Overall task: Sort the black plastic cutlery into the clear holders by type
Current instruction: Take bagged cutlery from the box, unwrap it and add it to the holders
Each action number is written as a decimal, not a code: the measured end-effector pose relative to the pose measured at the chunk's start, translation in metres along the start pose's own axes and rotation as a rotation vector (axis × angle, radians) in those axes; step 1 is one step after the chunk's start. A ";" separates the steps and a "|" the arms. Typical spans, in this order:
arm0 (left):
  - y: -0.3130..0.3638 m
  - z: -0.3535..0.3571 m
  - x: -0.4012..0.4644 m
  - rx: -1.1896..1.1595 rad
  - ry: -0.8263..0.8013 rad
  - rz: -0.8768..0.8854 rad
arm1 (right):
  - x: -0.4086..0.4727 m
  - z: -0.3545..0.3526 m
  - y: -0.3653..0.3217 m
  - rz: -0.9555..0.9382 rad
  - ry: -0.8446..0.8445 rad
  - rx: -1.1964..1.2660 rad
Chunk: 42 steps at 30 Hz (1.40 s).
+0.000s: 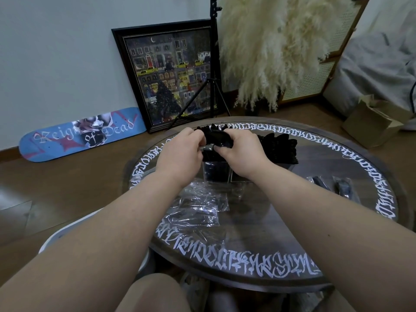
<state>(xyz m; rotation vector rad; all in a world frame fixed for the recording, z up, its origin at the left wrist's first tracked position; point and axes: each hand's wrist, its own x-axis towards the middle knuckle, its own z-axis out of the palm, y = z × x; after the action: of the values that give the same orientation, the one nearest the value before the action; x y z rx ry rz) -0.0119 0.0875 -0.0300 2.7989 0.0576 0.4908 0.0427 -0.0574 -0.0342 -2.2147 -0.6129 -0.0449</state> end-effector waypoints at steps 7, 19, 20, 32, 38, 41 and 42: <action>-0.005 -0.007 0.015 0.015 0.031 -0.063 | 0.000 -0.015 0.012 0.007 -0.026 0.044; -0.007 0.010 -0.021 0.088 -0.174 0.196 | -0.017 -0.027 0.012 0.113 -0.065 0.101; -0.006 0.014 -0.024 0.110 -0.196 0.216 | -0.021 -0.030 0.012 0.126 -0.070 0.116; 0.051 0.019 -0.016 -0.179 -0.162 0.067 | -0.057 -0.050 0.024 0.292 -0.050 0.320; 0.080 0.004 -0.003 -0.442 -0.101 -0.006 | -0.064 -0.062 0.022 0.307 -0.053 0.426; 0.085 0.000 -0.002 -0.447 -0.104 0.006 | -0.063 -0.068 0.026 0.264 0.001 0.307; 0.087 -0.004 -0.001 -0.416 -0.089 0.020 | -0.062 -0.070 0.027 0.265 0.030 0.288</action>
<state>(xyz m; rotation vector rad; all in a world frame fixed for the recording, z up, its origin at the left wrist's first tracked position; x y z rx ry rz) -0.0151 0.0055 -0.0012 2.4099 -0.0832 0.3357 0.0118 -0.1488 -0.0215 -1.9920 -0.2844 0.1381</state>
